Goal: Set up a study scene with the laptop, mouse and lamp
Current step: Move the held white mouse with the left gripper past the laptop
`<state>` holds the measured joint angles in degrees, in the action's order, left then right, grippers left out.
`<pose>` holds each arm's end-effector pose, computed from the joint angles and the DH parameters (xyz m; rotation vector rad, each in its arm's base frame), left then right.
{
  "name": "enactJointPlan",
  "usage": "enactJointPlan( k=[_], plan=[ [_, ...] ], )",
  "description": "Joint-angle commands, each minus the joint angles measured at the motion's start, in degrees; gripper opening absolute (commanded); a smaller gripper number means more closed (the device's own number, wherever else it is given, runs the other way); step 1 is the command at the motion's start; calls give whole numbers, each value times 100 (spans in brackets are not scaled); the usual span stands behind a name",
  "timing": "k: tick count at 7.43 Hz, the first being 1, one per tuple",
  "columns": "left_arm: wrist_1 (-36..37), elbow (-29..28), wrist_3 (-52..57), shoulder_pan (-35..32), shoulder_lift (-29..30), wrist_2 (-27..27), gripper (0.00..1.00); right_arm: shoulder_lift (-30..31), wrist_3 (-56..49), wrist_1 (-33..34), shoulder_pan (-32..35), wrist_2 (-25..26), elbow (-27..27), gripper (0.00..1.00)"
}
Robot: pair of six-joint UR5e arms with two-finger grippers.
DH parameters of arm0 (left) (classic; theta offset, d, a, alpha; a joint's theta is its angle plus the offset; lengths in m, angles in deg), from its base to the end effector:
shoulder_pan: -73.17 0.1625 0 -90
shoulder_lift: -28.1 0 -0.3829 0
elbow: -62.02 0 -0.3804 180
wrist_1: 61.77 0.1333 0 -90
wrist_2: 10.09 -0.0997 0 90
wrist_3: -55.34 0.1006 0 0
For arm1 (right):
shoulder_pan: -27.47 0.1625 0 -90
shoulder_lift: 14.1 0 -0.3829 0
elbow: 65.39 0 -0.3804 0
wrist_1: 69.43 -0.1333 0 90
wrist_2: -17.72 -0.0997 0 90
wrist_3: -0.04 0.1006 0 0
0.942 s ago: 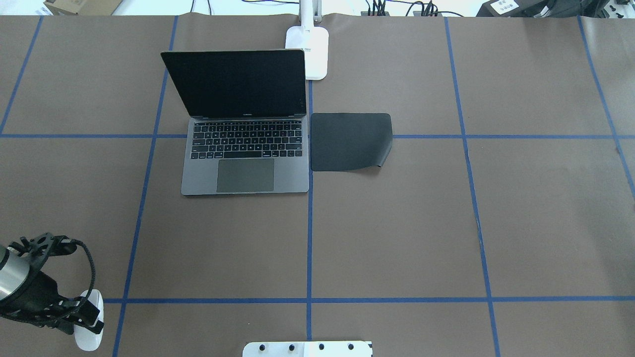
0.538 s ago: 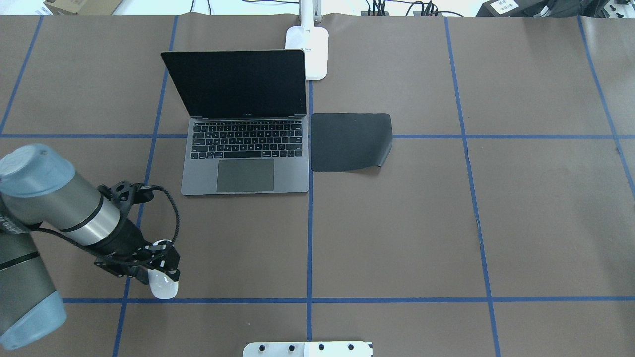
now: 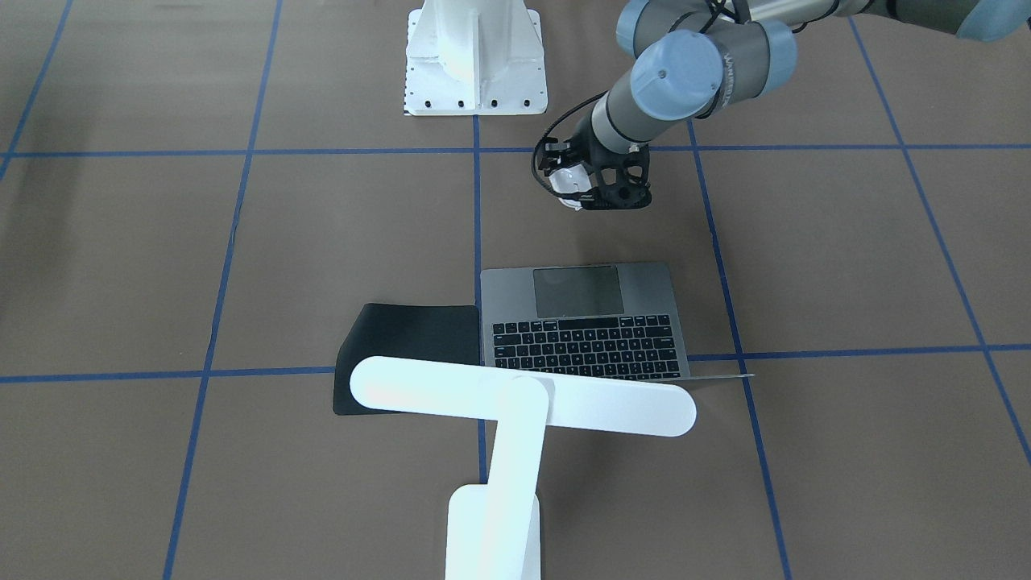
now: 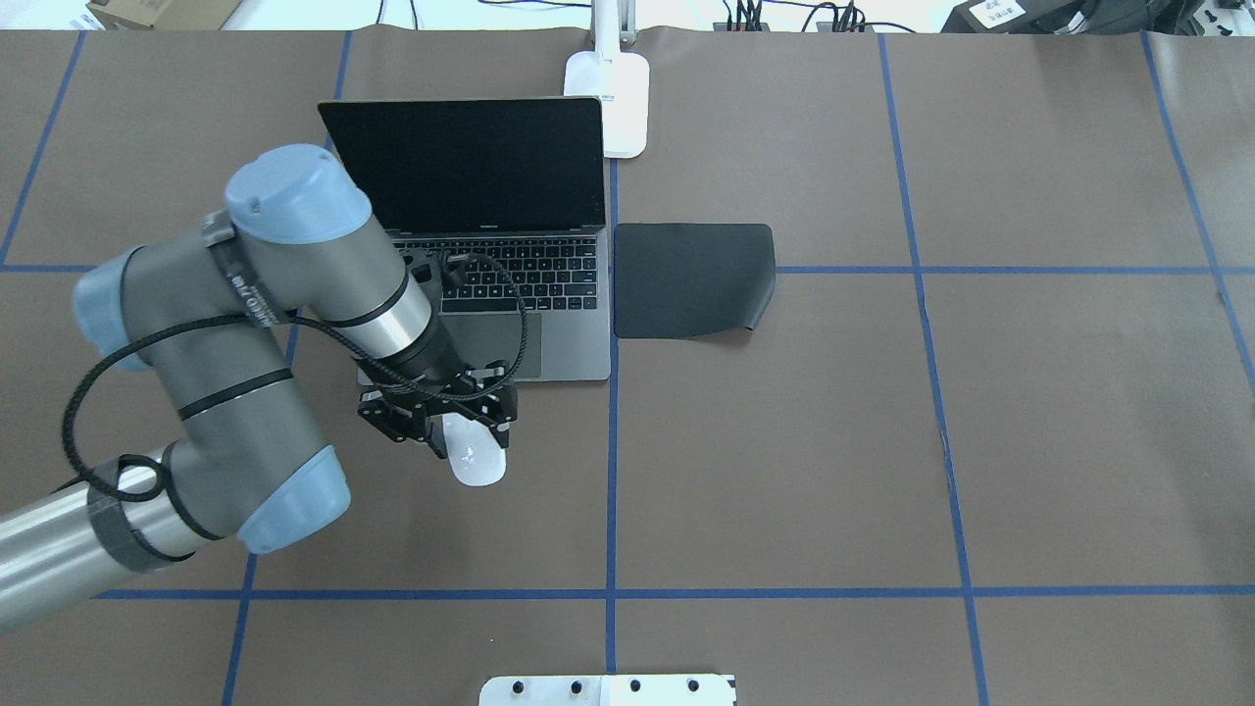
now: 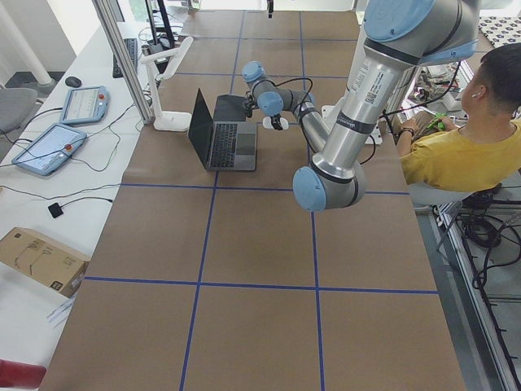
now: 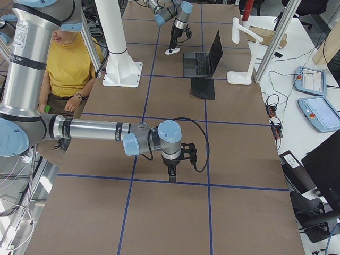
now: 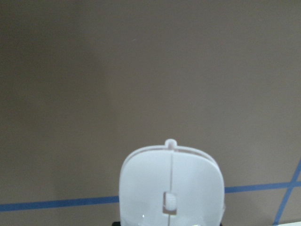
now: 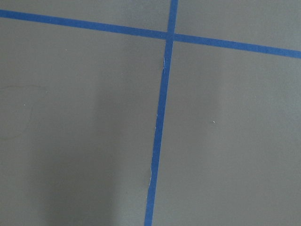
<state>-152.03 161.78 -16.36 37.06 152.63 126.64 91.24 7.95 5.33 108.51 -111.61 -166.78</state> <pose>0.4564 -0.4073 0.1915 -0.3509 1.0008 0.0357 0.0078 -0.3973 0.6148 0.0868 -0.7046 -0.0852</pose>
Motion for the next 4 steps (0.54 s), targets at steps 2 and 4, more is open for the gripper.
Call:
enactJointPlan(
  k=[2,4],
  plan=[
    [53,-1725,7,-186,1569,-15,54,-4,0,12,0,-22,14,100],
    [-17,-2528,24,-265,2187,-216,54,-4,0,21,9,-31,14,100]
  ],
)
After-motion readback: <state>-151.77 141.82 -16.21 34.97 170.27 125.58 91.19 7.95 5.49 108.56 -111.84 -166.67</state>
